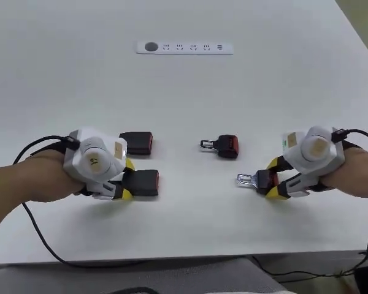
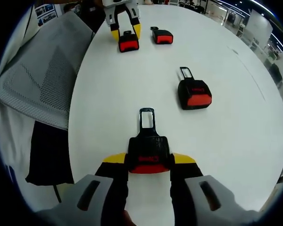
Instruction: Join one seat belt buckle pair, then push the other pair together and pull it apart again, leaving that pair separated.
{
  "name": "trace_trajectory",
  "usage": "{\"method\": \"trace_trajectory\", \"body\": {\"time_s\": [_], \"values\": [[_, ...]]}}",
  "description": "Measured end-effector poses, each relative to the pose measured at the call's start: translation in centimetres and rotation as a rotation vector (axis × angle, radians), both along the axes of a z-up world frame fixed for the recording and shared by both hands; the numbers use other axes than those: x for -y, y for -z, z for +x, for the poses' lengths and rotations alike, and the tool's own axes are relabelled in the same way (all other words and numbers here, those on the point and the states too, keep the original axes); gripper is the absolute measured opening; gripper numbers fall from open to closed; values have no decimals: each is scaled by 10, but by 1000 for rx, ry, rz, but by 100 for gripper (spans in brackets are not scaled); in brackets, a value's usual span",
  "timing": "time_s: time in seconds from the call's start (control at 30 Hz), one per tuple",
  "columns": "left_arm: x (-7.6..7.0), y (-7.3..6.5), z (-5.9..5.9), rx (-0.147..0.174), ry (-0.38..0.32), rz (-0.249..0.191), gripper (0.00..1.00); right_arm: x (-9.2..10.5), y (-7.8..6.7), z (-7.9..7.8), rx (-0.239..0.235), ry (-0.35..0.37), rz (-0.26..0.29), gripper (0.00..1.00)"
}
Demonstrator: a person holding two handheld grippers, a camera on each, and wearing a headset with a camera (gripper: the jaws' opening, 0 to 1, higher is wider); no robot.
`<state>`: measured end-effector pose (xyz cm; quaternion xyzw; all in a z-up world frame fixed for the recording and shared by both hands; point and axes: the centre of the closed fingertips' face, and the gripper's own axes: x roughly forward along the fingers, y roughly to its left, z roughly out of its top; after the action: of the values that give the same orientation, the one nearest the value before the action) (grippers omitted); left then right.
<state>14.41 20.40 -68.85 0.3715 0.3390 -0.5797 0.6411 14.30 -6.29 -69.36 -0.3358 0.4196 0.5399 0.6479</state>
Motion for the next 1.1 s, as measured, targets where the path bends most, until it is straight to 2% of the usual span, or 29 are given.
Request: {"method": "trace_trajectory", "body": {"time_s": [0.33, 0.67, 0.83, 1.1], "values": [[1, 0, 1, -7, 3, 13, 32, -33, -1, -6, -2, -27, 43, 33], [0, 3, 1, -18, -9, 14, 32, -78, -2, -14, 0, -49, 107, 33], [1, 2, -1, -19, -15, 10, 32, -93, 0, -6, 3, -40, 133, 33], [1, 2, -1, -22, -18, 5, 32, -126, 1, -12, 4, -61, 168, 33]]}}
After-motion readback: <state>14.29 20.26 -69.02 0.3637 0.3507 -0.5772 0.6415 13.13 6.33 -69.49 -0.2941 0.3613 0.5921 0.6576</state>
